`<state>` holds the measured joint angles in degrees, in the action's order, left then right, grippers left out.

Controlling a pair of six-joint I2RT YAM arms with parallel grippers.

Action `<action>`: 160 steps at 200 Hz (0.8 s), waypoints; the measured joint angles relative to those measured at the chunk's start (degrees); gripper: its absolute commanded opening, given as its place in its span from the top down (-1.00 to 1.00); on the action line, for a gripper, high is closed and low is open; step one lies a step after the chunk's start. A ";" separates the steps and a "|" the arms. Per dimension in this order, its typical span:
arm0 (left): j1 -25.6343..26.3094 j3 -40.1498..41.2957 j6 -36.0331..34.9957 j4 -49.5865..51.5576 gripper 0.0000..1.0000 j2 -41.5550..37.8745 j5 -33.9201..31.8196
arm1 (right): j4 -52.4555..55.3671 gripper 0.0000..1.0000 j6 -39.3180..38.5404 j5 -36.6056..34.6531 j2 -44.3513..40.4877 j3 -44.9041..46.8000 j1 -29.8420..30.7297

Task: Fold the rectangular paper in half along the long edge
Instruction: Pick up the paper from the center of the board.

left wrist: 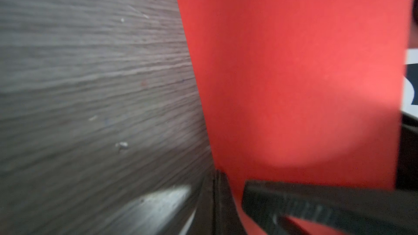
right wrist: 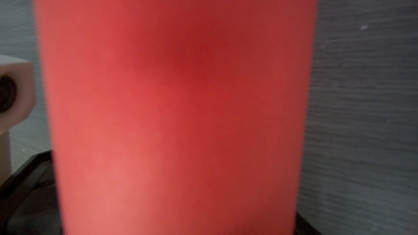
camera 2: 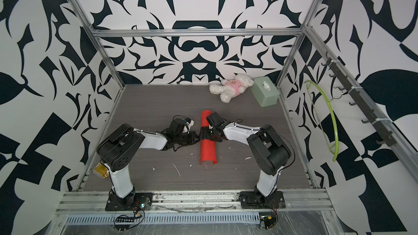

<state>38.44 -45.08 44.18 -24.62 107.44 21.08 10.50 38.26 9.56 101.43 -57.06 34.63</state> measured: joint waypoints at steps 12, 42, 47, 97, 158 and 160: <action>0.00 0.11 0.00 -0.22 1.00 0.00 0.02 | 0.04 -0.51 -0.22 -0.04 0.00 0.07 -0.04; 0.04 0.24 0.20 -0.50 1.00 0.00 0.04 | -0.61 -0.50 -0.83 1.31 -0.22 0.68 -0.83; 0.04 0.24 0.20 -0.50 1.00 0.00 0.04 | -0.98 -0.50 -0.87 1.73 -0.35 0.92 -0.96; 0.07 0.24 0.35 -0.87 1.00 0.20 0.39 | -3.39 -0.48 -1.27 5.20 -1.33 2.82 -2.23; 0.09 0.42 0.37 -1.33 1.00 0.22 0.42 | -5.42 -0.42 -1.27 10.58 -3.15 5.95 -4.20; 0.09 0.42 0.37 -1.33 1.00 0.22 0.42 | -5.46 -0.42 -1.29 10.67 -3.15 5.97 -4.22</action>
<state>38.52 -44.66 44.56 -25.96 107.66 21.50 5.04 36.97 20.23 98.28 -51.09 30.41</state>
